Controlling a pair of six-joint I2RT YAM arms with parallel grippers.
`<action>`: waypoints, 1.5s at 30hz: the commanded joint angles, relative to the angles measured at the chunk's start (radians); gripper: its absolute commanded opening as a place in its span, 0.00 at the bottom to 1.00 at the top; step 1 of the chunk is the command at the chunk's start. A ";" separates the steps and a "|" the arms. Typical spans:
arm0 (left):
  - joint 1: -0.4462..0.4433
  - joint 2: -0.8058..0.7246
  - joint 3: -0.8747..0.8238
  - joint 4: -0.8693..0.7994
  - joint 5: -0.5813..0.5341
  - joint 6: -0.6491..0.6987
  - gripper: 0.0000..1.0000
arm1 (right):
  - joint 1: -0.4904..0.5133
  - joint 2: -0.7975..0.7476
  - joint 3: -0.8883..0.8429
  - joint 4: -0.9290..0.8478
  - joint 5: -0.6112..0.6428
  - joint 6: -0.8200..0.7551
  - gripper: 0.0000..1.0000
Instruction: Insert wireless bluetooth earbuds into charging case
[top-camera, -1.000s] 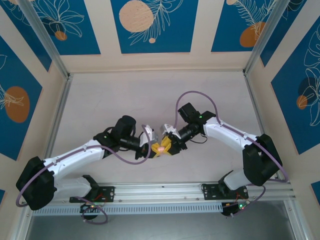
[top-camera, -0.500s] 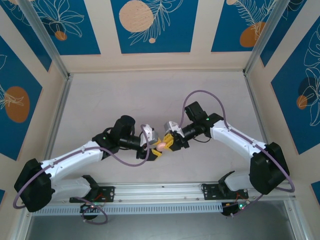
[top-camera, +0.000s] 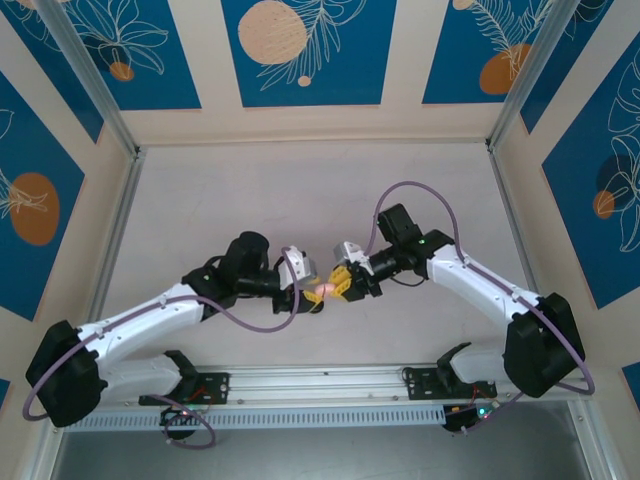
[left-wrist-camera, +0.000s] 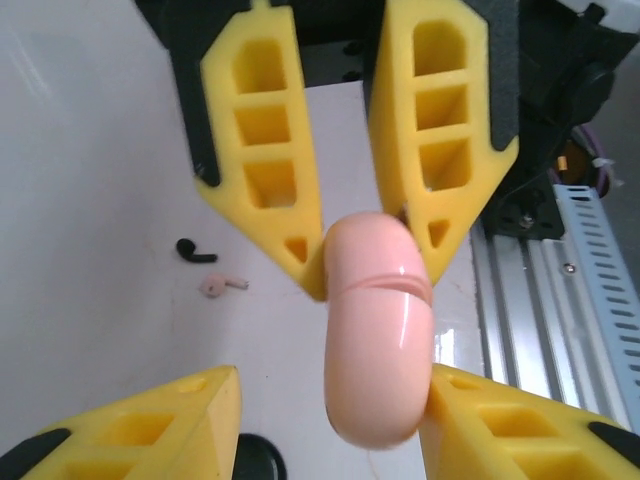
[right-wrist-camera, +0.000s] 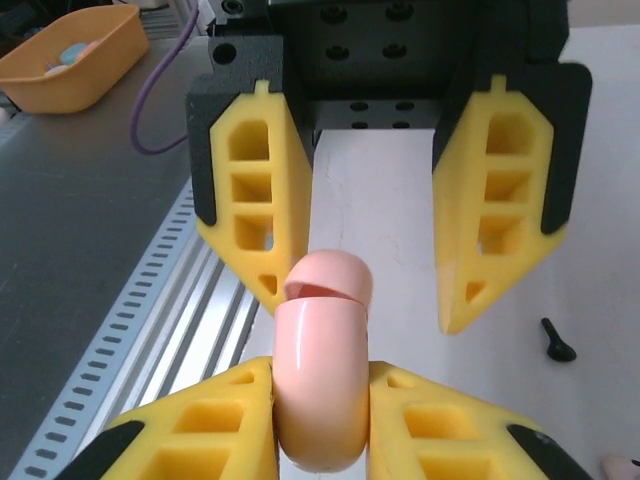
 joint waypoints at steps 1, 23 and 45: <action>0.006 -0.030 -0.009 -0.023 -0.169 -0.001 0.48 | 0.007 -0.047 -0.030 -0.014 -0.090 0.026 0.23; 0.007 -0.040 -0.113 0.341 0.037 -0.119 0.56 | -0.145 -0.321 -0.316 0.533 -0.153 0.470 0.24; 0.007 0.054 -0.066 0.416 0.271 -0.182 0.36 | -0.081 -0.218 -0.203 0.262 -0.205 0.203 0.24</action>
